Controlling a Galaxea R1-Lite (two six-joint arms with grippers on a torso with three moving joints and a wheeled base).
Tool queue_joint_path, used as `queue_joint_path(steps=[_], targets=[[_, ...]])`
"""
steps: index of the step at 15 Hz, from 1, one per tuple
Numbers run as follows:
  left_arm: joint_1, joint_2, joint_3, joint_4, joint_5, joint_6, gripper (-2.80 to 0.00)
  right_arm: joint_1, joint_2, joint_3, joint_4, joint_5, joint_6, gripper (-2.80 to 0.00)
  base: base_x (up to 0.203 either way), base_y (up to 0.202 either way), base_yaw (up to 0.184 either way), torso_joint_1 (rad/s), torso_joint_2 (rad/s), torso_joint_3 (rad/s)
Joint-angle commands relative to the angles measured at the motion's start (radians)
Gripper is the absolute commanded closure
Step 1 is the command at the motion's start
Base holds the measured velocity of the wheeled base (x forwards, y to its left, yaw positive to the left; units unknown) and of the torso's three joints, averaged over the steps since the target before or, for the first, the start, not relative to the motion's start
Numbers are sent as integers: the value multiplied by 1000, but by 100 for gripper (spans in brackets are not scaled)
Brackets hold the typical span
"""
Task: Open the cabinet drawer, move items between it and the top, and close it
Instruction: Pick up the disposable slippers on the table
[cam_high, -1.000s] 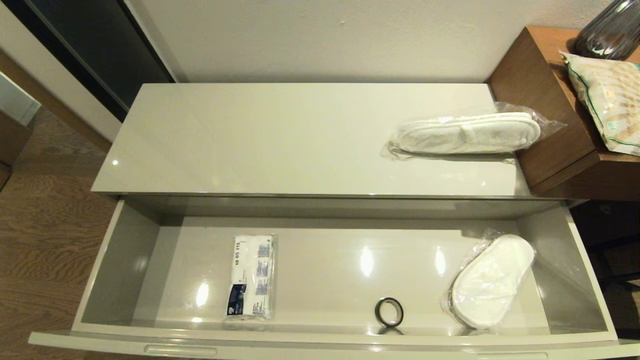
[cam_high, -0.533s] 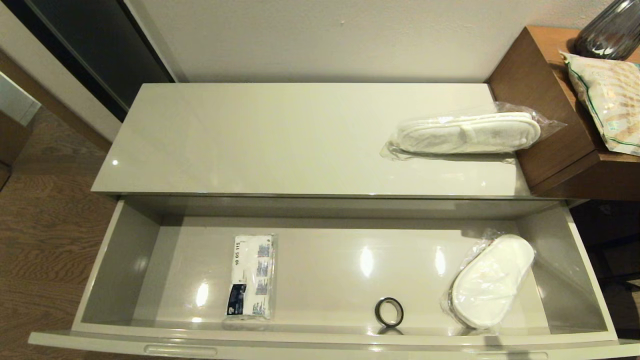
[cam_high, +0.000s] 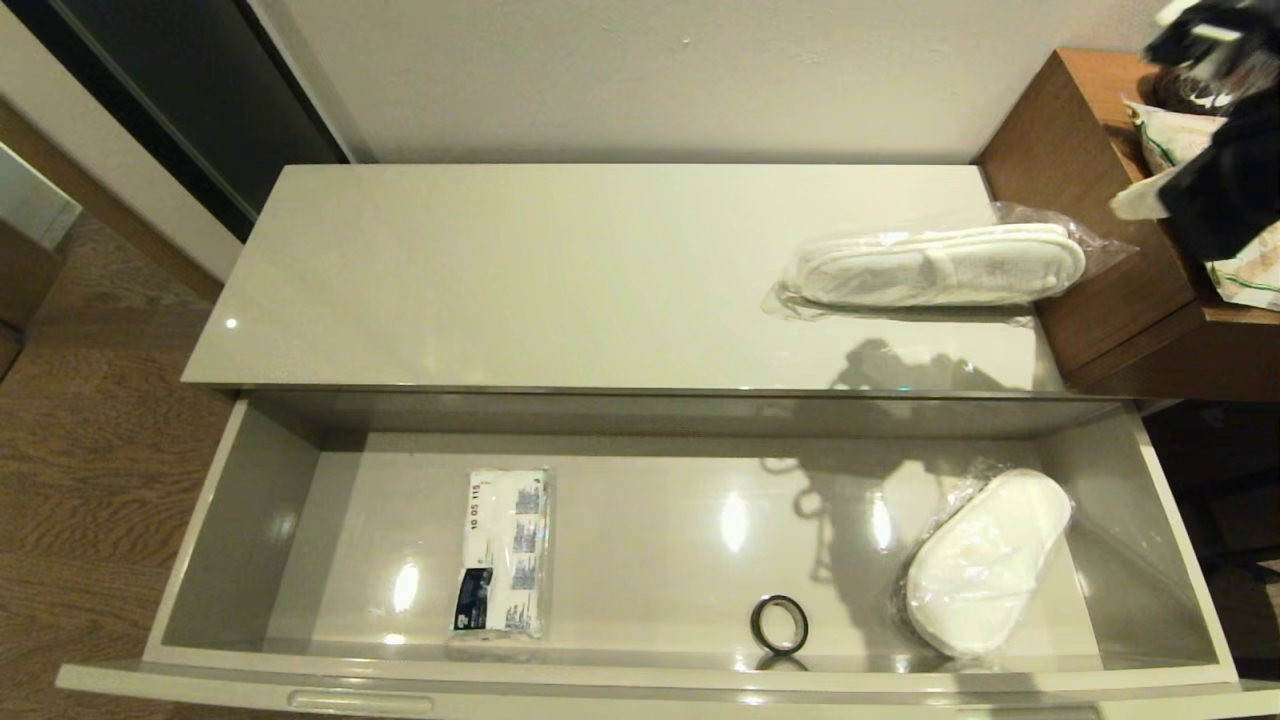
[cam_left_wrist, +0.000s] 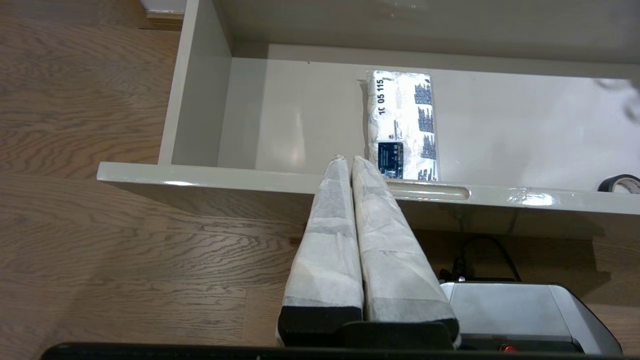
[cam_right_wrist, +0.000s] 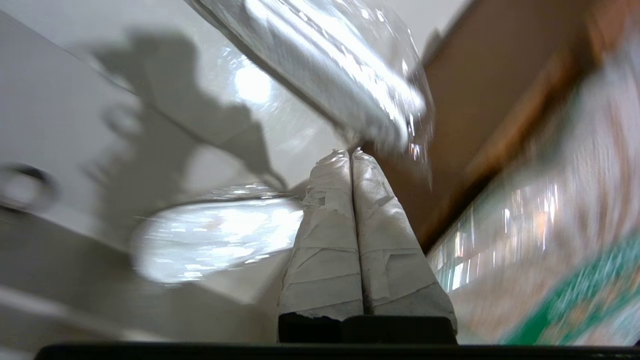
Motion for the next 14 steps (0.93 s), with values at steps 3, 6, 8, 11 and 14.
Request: queue_joint_path(steps=[3,6,8,11,14], targets=[[0,2,0,1,1,-1,0,154,340,-82,-260,-161,-409,0,0,0,0,0,0,0],[0,2,0,1,1,-1,0,183,379,-81,-336,-197,-429,0,0,0,0,0,0,0],[0,2,0,1,1,-1,0,182,394,-82,-350,-210,-425,0,0,0,0,0,0,0],[0,2,0,1,1,-1,0,182,393,-68,-432,-207,-419,0,0,0,0,0,0,0],[0,2,0,1,1,-1,0,182,376,-67,-482,-206,-419,0,0,0,0,0,0,0]])
